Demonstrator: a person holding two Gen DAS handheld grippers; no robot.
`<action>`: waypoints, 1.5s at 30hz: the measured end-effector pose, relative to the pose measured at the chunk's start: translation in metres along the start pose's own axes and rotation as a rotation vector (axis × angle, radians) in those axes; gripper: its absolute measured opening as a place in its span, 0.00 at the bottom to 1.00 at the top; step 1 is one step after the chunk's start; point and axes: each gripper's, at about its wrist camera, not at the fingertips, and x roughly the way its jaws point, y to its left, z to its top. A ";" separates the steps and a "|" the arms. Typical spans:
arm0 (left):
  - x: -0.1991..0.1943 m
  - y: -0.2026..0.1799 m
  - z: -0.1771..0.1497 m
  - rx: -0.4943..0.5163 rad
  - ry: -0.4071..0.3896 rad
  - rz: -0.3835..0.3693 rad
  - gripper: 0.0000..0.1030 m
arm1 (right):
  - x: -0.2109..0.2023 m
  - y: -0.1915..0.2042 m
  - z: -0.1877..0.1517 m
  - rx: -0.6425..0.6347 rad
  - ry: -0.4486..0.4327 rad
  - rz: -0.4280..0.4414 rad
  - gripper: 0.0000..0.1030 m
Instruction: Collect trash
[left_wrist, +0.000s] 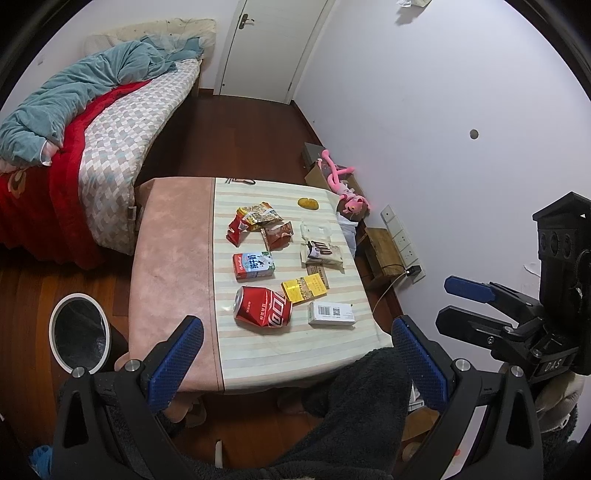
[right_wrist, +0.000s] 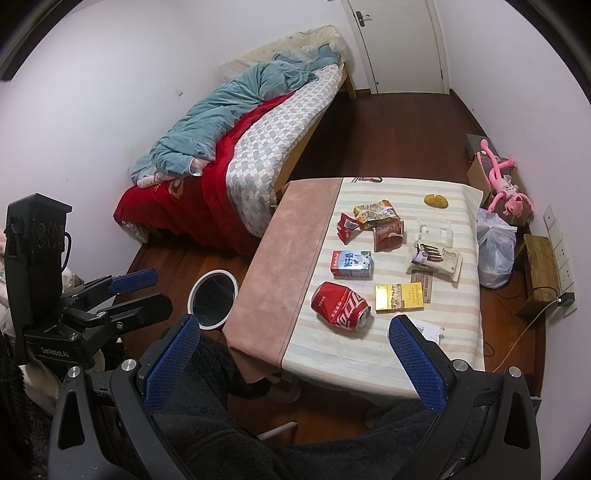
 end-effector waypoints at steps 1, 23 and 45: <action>0.001 -0.001 0.000 0.000 0.000 0.000 1.00 | 0.000 0.001 0.000 0.000 0.000 -0.001 1.00; -0.001 0.001 0.000 0.002 -0.001 -0.001 1.00 | 0.001 0.002 0.001 -0.002 -0.001 -0.003 1.00; -0.004 -0.001 0.003 0.011 -0.001 -0.005 1.00 | 0.002 -0.002 -0.001 0.001 0.001 -0.007 1.00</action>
